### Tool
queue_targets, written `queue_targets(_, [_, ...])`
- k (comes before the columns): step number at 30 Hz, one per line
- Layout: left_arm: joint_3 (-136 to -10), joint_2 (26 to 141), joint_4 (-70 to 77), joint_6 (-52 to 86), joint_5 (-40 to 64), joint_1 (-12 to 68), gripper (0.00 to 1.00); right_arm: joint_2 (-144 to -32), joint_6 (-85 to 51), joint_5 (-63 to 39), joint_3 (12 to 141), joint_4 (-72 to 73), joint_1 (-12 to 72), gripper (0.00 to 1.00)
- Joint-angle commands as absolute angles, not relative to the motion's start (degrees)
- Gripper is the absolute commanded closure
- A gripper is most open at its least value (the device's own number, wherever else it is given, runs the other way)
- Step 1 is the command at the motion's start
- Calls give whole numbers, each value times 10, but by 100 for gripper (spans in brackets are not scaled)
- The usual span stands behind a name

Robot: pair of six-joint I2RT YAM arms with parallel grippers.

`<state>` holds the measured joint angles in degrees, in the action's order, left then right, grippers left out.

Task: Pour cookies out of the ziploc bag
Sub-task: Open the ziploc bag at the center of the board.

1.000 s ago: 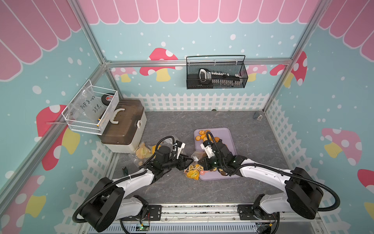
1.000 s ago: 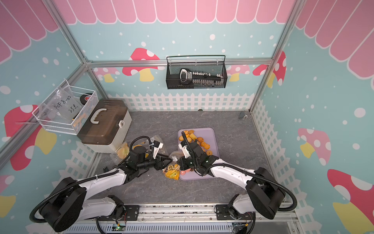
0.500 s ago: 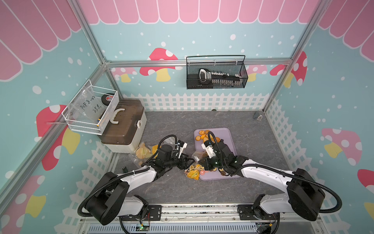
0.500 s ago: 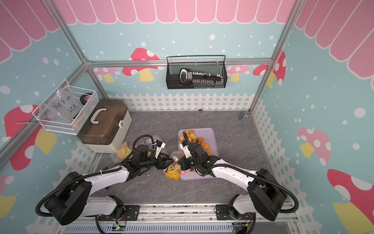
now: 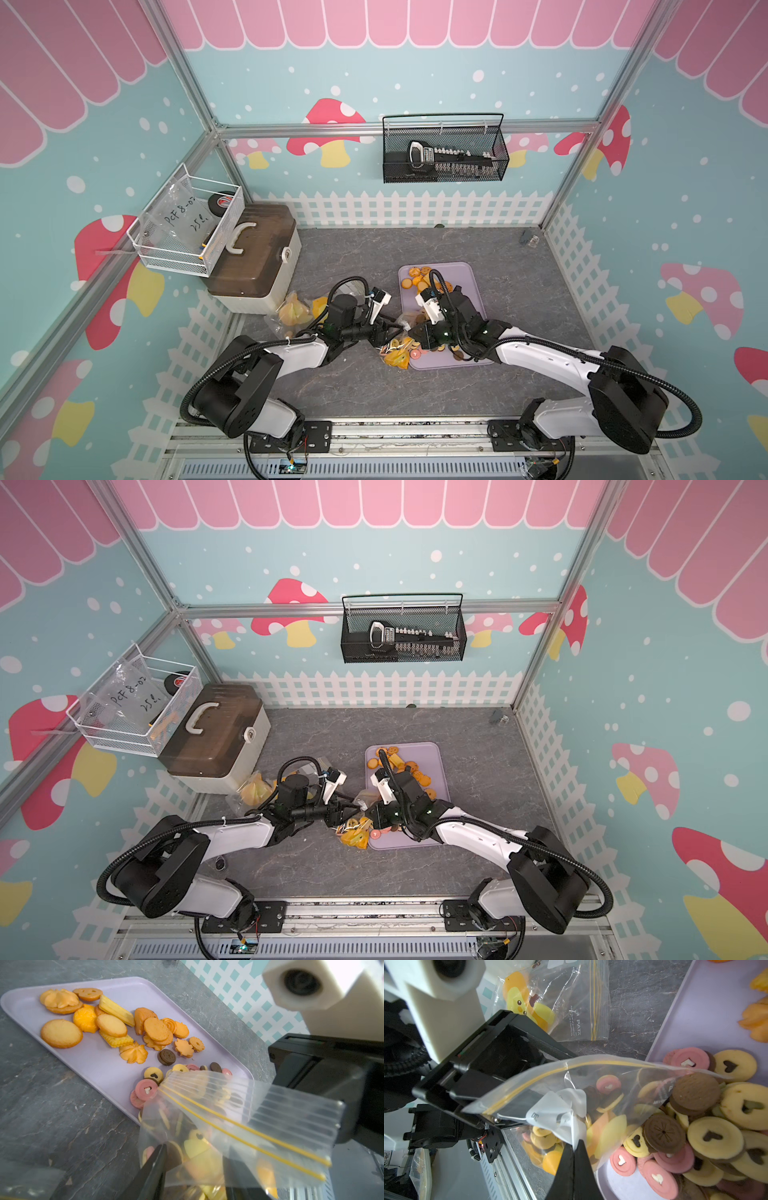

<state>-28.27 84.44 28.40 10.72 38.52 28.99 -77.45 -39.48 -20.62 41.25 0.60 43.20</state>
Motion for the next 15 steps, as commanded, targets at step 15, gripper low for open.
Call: queue_targets(15, [-315,811,227,101,368,280,100,-740,-405,-181,396,-4,424,100])
